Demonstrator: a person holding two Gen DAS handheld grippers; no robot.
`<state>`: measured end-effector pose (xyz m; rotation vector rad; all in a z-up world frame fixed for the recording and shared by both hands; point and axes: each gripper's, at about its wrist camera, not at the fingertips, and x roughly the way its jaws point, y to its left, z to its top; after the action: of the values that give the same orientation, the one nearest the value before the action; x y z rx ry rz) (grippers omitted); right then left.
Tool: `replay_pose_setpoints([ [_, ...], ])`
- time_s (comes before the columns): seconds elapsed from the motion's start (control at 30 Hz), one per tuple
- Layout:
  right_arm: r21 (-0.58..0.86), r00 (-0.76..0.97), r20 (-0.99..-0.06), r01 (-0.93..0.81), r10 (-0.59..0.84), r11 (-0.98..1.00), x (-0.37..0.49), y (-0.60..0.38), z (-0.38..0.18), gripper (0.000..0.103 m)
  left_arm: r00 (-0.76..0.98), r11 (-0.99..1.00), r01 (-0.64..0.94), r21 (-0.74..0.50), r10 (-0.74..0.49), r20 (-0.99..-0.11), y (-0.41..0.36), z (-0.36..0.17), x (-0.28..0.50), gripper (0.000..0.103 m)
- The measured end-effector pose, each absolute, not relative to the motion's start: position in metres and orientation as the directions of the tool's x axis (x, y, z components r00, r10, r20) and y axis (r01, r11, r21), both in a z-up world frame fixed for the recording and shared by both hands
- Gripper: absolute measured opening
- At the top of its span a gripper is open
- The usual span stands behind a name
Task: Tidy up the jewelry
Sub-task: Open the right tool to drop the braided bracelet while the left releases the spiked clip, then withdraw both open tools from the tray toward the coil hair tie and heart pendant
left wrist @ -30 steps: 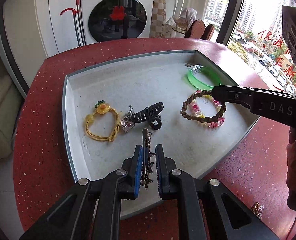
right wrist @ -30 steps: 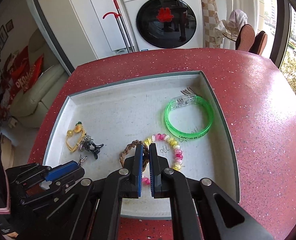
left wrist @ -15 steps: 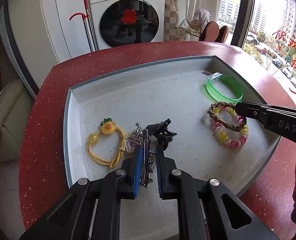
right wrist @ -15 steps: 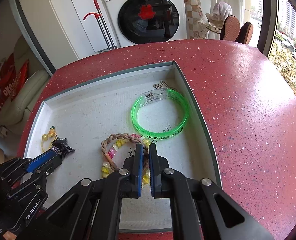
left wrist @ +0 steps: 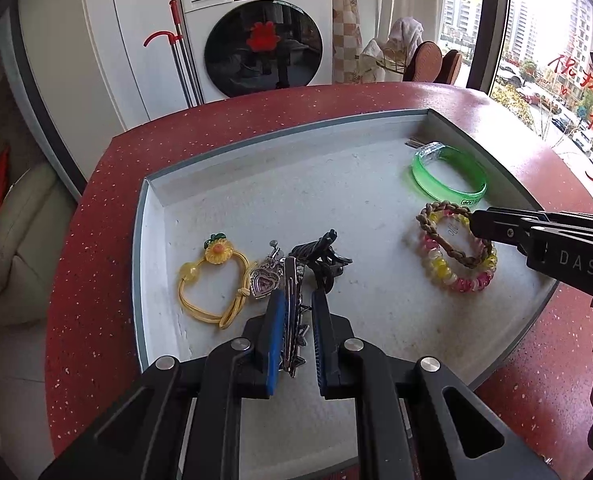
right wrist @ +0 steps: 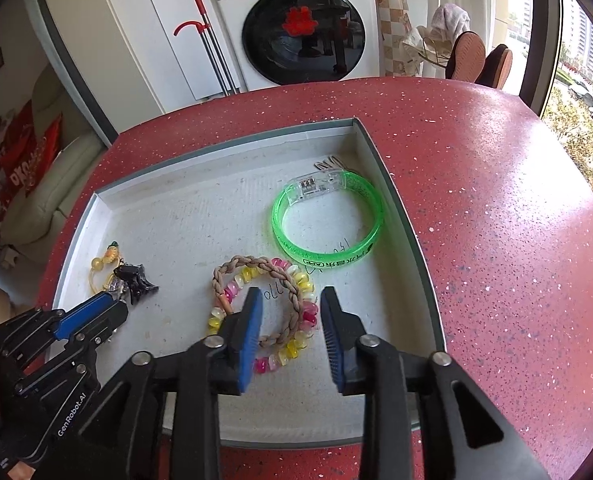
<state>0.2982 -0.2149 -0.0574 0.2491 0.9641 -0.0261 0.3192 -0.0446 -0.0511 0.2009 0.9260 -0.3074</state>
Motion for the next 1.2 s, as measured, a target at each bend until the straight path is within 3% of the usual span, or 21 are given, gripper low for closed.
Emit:
replay_pose_setpoints([
  [0.83,0.213,0.61,-0.786,0.117,0.099,0.97,0.271,-0.208,-0.035,0.043,0.607,0.949,0.313,0.034,-0.173,-0.776,-0.039,-0.031,0.303,0.032],
  [0.87,0.213,0.611,-0.785,0.118,0.098,0.97,0.271,-0.208,-0.034,0.043,0.608,0.95,0.311,0.03,-0.175,-0.775,-0.038,-0.03,0.303,0.034],
  [0.9,0.213,0.612,-0.785,0.119,0.098,0.97,0.27,-0.209,-0.034,0.043,0.606,0.95,0.311,0.023,-0.179,-0.775,-0.037,-0.029,0.303,0.047],
  [0.93,0.215,0.613,-0.784,0.119,0.098,0.969,0.27,-0.209,-0.033,0.043,0.608,0.952,0.304,0.022,-0.176,-0.774,-0.036,-0.028,0.303,0.094],
  [0.97,0.216,0.614,-0.783,0.119,0.1,0.969,0.27,-0.209,-0.033,0.043,0.624,0.958,0.284,0.034,-0.158,-0.765,-0.034,-0.026,0.302,0.103],
  [1.07,0.215,0.612,-0.785,0.123,0.097,0.969,0.269,-0.21,-0.033,0.043,0.645,0.956,0.291,0.045,-0.161,-0.747,-0.033,-0.021,0.299,0.103],
  [1.13,0.226,0.617,-0.78,0.125,0.103,0.966,0.268,-0.21,-0.032,0.05,0.645,0.956,0.29,0.047,-0.159,-0.747,-0.032,-0.019,0.298,0.103],
  [1.2,0.239,0.632,-0.767,0.128,0.106,0.963,0.266,-0.211,-0.03,0.086,0.65,0.958,0.281,0.051,-0.151,-0.744,-0.031,-0.019,0.297,0.103],
])
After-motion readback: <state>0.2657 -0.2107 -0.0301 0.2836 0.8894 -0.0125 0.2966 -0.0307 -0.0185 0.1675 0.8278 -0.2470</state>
